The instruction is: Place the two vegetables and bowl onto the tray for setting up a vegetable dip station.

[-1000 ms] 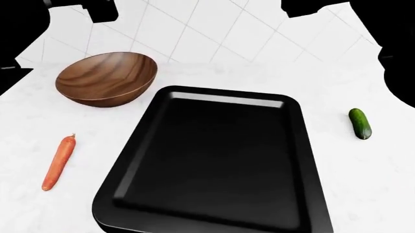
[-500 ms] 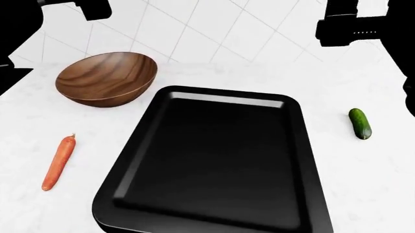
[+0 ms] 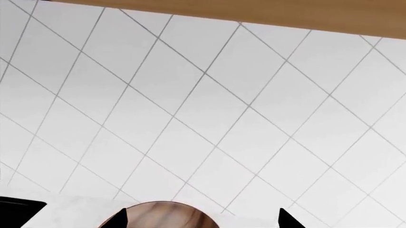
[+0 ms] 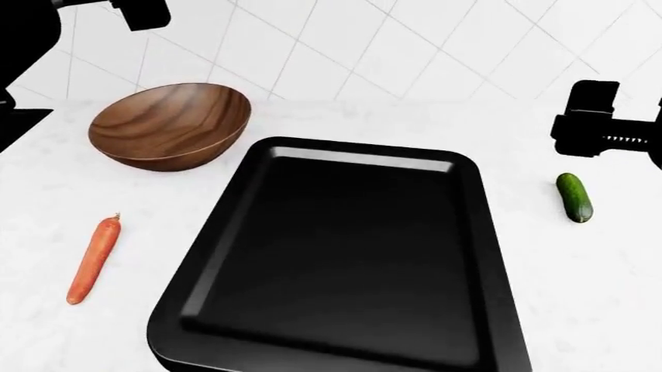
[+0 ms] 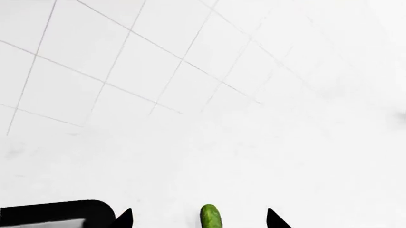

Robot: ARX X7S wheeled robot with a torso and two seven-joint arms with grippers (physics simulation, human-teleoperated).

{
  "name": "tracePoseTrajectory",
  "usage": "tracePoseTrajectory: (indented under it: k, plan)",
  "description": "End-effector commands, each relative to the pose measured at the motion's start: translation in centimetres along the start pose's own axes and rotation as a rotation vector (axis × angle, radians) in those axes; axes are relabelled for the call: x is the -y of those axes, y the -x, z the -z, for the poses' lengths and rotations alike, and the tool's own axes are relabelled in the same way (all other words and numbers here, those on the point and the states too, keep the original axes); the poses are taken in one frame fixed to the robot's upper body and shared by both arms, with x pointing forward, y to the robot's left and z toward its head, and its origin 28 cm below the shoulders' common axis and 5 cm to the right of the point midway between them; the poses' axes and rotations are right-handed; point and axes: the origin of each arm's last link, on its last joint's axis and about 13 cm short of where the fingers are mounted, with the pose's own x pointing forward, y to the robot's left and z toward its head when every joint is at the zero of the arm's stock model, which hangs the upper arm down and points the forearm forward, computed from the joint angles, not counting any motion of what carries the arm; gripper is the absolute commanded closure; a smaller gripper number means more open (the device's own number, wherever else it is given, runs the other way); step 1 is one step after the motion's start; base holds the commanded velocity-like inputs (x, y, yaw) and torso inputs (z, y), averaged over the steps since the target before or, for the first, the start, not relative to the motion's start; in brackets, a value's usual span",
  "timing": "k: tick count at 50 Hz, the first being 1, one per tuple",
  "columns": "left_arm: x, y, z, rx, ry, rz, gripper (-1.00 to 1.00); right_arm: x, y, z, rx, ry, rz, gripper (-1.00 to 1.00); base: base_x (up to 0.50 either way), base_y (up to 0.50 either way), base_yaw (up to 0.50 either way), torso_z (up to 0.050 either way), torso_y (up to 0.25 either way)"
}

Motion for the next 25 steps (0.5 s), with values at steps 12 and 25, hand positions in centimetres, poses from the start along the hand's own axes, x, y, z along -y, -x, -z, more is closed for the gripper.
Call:
tracePoseTrajectory:
  k: [12, 25]
  plan:
    - [0.0, 0.0, 0.1, -0.003, -0.006, -0.003, -1.0, 0.9, -2.6, 3.3, -0.162, -0.028, -0.021, -1.0, 0.0, 0.0, 0.0, 0.0, 0.0]
    - [0.1, 0.0, 0.2, -0.003, -0.008, -0.003, -1.0, 1.2, -4.2, 4.3, -0.231, 0.031, 0.0, -1.0, 0.0, 0.0, 0.0, 0.0, 0.0]
